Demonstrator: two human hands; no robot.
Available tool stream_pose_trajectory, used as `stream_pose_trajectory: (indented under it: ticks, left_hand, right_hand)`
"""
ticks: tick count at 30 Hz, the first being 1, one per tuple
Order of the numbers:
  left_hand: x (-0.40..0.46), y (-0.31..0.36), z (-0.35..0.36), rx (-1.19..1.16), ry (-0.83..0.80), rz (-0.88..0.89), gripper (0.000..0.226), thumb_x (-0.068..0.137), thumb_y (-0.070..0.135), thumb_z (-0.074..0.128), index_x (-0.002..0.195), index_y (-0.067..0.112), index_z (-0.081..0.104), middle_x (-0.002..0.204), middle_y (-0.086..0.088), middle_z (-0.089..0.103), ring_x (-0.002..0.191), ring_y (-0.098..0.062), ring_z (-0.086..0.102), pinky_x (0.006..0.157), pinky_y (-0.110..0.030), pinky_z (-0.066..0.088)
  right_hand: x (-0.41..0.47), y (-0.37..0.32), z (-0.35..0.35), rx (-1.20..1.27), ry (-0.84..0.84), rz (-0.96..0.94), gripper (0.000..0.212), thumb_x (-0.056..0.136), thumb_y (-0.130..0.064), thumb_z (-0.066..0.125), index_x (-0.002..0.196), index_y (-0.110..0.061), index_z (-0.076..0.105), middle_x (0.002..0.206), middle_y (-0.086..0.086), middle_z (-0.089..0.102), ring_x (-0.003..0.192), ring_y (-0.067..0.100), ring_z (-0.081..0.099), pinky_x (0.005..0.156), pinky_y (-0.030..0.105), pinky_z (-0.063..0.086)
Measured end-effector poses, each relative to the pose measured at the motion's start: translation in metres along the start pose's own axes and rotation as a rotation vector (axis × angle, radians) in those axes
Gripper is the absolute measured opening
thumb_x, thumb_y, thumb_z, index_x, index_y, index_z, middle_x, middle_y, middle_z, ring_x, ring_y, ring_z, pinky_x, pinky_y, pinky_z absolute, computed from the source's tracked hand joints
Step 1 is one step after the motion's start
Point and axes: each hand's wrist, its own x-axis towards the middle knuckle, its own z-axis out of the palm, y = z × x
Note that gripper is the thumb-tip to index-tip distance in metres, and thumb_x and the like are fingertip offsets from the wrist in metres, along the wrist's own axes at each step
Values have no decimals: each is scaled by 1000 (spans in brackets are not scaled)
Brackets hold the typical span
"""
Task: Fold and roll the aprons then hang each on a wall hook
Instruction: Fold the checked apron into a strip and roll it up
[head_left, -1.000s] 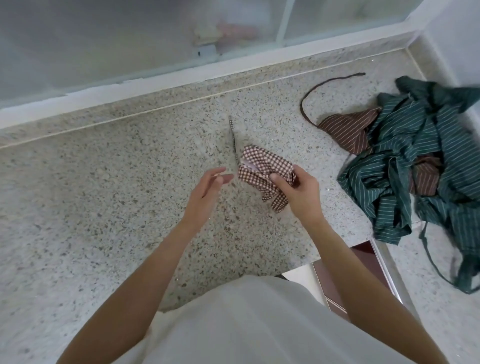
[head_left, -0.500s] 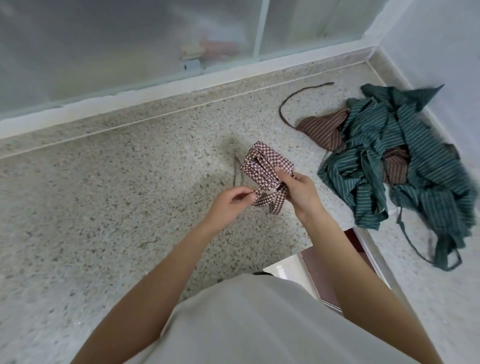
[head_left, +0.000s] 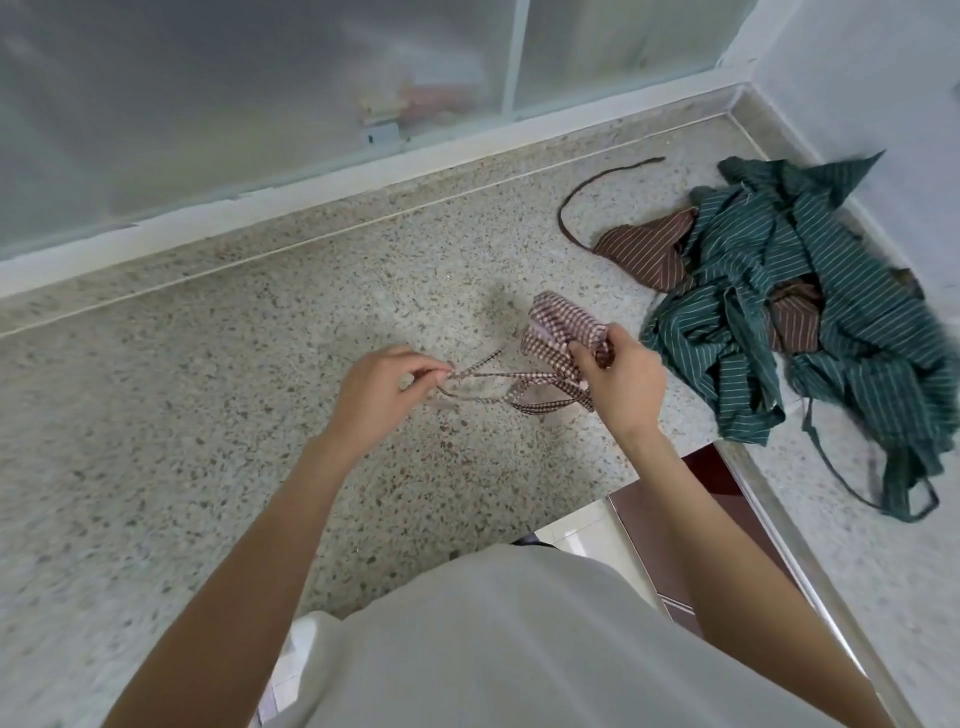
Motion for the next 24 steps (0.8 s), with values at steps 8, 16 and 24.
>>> stream_pose_trajectory:
  ticks: [8,16,24]
  left_hand:
    - [38,25,-19,-89,-42,111,19,84,32,62,100,26,70,93,22,61,87,8,54,91,-27,39]
    - [11,31,13,-516,-258,-253,9,89,4,56,87,6,65,78,-3,63,66,4,56,64,-15,43]
    - [4,30,30,-564,-106,-194,30,97,25,45,125,27,54,131,16,54,122,3,46,103,-18,36]
  right_hand:
    - [-5,-19,-8,439,-828,-599,32,83,-33,64,107,-12,67,106,-1,66,97,11,61,82,30,51]
    - [-3,-42,-16,1162,-700,-17,50,78,-43,68,112,-9,57,111,-3,66,105,16,60,88,27,48]
    - [6,-42,-15,1232,-436,269,40,76,-35,69,107,-10,63,111,10,68,106,25,62,103,45,42]
